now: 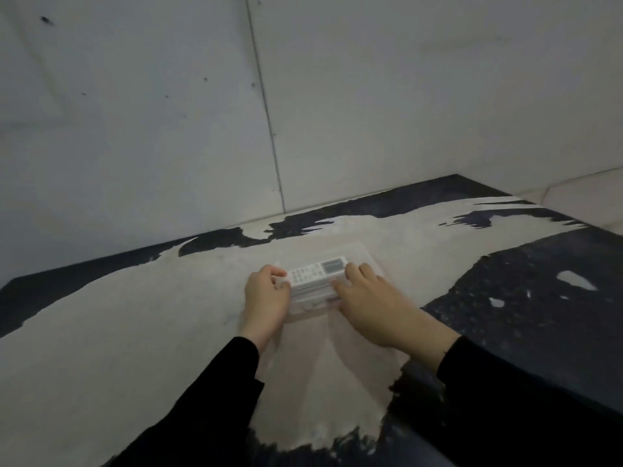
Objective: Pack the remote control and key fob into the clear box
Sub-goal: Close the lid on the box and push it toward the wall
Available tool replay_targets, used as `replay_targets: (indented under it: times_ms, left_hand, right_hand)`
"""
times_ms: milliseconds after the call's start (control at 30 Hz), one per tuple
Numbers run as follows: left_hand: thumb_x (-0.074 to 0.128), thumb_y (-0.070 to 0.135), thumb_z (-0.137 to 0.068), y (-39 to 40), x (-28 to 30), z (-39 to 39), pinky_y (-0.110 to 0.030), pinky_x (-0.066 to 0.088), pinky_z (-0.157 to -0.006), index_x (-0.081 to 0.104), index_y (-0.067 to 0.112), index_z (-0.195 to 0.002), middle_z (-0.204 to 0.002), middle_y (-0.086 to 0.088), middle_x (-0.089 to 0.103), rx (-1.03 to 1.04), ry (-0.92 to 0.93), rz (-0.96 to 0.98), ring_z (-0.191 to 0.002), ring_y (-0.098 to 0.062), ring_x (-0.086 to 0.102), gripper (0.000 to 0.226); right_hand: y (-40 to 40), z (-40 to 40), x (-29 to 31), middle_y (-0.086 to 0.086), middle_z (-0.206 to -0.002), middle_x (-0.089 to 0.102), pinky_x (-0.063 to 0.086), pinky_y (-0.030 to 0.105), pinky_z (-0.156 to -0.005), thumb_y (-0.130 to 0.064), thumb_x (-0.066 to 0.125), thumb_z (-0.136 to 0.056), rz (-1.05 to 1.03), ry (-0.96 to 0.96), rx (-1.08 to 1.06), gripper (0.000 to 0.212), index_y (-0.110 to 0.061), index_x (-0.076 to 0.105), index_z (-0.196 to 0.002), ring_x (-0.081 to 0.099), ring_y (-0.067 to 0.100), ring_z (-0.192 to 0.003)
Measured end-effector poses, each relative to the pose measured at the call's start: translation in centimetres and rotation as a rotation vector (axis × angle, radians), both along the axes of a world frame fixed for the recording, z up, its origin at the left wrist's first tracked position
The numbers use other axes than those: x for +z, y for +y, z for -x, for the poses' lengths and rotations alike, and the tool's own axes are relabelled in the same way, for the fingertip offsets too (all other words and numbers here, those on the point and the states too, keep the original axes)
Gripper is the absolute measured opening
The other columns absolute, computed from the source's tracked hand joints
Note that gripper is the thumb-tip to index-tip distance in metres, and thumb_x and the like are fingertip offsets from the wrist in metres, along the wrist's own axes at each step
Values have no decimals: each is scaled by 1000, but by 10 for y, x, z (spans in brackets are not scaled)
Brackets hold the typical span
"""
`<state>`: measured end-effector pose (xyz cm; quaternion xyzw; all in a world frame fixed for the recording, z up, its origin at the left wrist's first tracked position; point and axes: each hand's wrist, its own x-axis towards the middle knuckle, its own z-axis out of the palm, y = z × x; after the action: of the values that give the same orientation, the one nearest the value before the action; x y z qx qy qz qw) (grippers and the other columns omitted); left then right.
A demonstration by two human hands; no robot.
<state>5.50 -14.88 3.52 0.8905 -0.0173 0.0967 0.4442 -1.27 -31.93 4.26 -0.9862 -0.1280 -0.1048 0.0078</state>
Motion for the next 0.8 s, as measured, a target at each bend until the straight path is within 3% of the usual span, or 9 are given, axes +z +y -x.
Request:
replay_targets:
  times_ms: [100, 233, 367, 467, 567, 667, 800]
  left_hand:
    - [50, 15, -87, -62, -8, -21, -33, 39, -90, 59, 9, -103, -107, -16, 51, -127, -134, -148, -101, -32, 52, 18]
    - [45, 32, -90, -128, -17, -54, -42, 43, -89, 58, 16, -100, -105, -9, 50, -166, -315, -312, -99, -30, 51, 24]
    - [44, 24, -90, -198, -8, -102, -41, 38, -79, 57, 16, -81, -93, -7, 60, -312, -516, -460, -89, -28, 56, 18]
    - [43, 21, -91, -242, -2, -128, -42, 40, -74, 59, 9, -79, -88, -14, 65, -481, -541, -484, -83, -34, 59, 24]
    - [42, 23, -90, -291, -3, -159, -44, 45, -87, 61, 4, -103, -113, -18, 63, -617, -442, -499, -103, -36, 57, 29]
    - [38, 27, -90, -328, -3, -181, -43, 33, -107, 40, 5, -134, -145, -17, 41, -702, -335, -609, -137, -29, 32, 49]
    - [33, 35, -93, -360, 4, -205, -42, 16, -118, 15, 5, -146, -158, -16, 12, -760, -236, -717, -146, -25, 7, 63]
  right_hand:
    - [-51, -35, 3, 17, -125, 44, 47, 42, -86, -21, 38, -95, 6, 31, -114, 31, -8, 48, -122, 47, 32, -104]
    - [-117, -74, 6, 12, -111, 48, 51, 44, -82, -27, 39, -96, -35, 55, -227, 28, -10, 54, -112, 52, 31, -101]
    - [-172, -117, 4, 16, -119, 47, 48, 44, -90, -32, 34, -97, -12, 89, -331, 39, -5, 52, -120, 48, 32, -110]
    - [-208, -142, 3, 18, -127, 50, 42, 44, -98, -39, 30, -98, -6, 53, -471, 47, -3, 46, -125, 45, 33, -116]
    - [-254, -171, 1, 16, -135, 50, 34, 46, -101, -45, 25, -96, -1, 7, -633, 54, -7, 44, -129, 42, 33, -125]
    - [-291, -201, 0, 14, -143, 44, 25, 50, -106, -49, 20, -95, -40, 44, -702, 62, -6, 39, -135, 30, 36, -134]
    - [-321, -235, -5, 22, -151, 27, 25, 51, -110, -48, 23, -95, -162, 58, -709, 69, 3, 26, -141, 21, 38, -139]
